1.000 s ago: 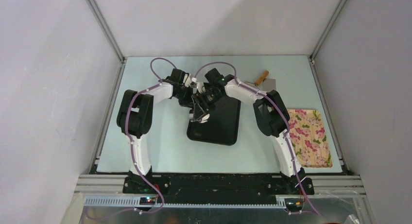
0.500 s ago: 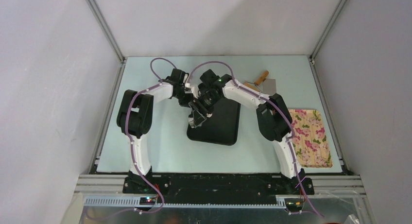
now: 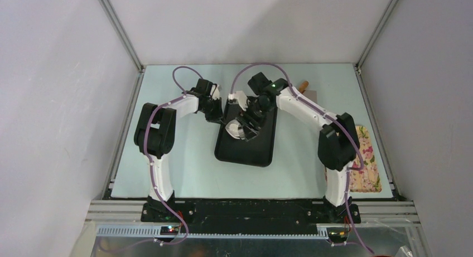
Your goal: Roll out the dumpling wrappers from the dough
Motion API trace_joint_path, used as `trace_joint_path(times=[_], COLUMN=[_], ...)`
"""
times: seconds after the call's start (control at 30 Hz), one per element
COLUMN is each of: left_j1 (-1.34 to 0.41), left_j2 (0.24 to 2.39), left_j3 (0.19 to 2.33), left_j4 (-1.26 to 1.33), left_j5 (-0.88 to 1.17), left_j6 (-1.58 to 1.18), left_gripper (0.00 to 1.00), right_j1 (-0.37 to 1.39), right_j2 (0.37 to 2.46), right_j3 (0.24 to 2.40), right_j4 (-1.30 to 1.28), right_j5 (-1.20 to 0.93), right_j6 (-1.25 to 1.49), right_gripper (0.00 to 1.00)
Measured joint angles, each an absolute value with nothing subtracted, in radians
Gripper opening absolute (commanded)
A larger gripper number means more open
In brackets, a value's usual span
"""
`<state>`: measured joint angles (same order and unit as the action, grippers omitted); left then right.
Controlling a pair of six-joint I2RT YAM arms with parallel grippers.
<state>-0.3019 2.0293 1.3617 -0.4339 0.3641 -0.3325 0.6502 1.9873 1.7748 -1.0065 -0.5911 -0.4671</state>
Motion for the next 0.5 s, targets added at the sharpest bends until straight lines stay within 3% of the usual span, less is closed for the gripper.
trace_joint_path(times=[0.27,0.5], left_j1=[-0.302,-0.302], left_j2=[2.029,2.029], left_j3=[1.362,1.362], left_j4=[-0.432,-0.430], left_j5=[0.366,0.366], left_j6=[-0.332,-0.332], left_gripper=[0.04,0.11], right_j1=[0.697,0.719], right_j2=[1.933,2.003], right_j3=[1.547,1.583], right_j4=[-0.969,-0.934], right_j5=[-0.276,-0.089], right_j6=[-0.533,-0.533], right_gripper=[0.00,0.00])
